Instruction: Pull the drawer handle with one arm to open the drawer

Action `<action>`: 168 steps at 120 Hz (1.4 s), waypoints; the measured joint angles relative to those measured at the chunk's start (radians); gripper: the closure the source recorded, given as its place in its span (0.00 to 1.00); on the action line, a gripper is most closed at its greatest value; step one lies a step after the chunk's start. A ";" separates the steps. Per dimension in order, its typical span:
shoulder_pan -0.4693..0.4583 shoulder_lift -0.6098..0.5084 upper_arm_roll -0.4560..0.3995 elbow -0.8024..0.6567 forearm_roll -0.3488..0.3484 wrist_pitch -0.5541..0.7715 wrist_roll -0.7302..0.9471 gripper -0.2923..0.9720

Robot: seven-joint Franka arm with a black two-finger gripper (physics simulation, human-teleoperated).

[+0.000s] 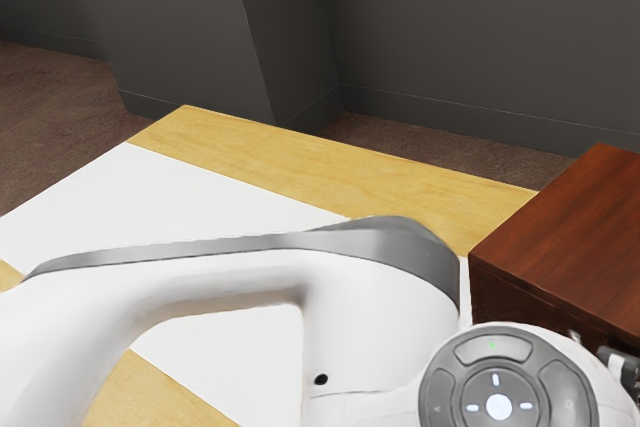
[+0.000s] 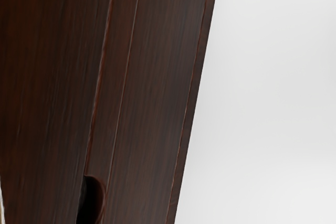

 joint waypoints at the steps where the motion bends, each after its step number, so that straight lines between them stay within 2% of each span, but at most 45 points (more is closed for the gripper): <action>1: -0.003 0.000 0.000 -0.001 0.000 -0.001 -0.001 0.23; 30: -0.038 -0.001 0.025 -0.002 0.002 -0.009 -0.037 0.23; 59: 0.023 0.018 0.036 0.003 0.036 0.049 -0.090 0.23; 107: 0.001 0.030 0.036 0.004 0.053 0.112 -0.158 0.23; 150: 0.010 0.049 0.036 0.000 0.058 0.122 -0.206 0.23; 168: 0.008 0.019 0.026 -0.017 0.059 0.096 -0.225 0.25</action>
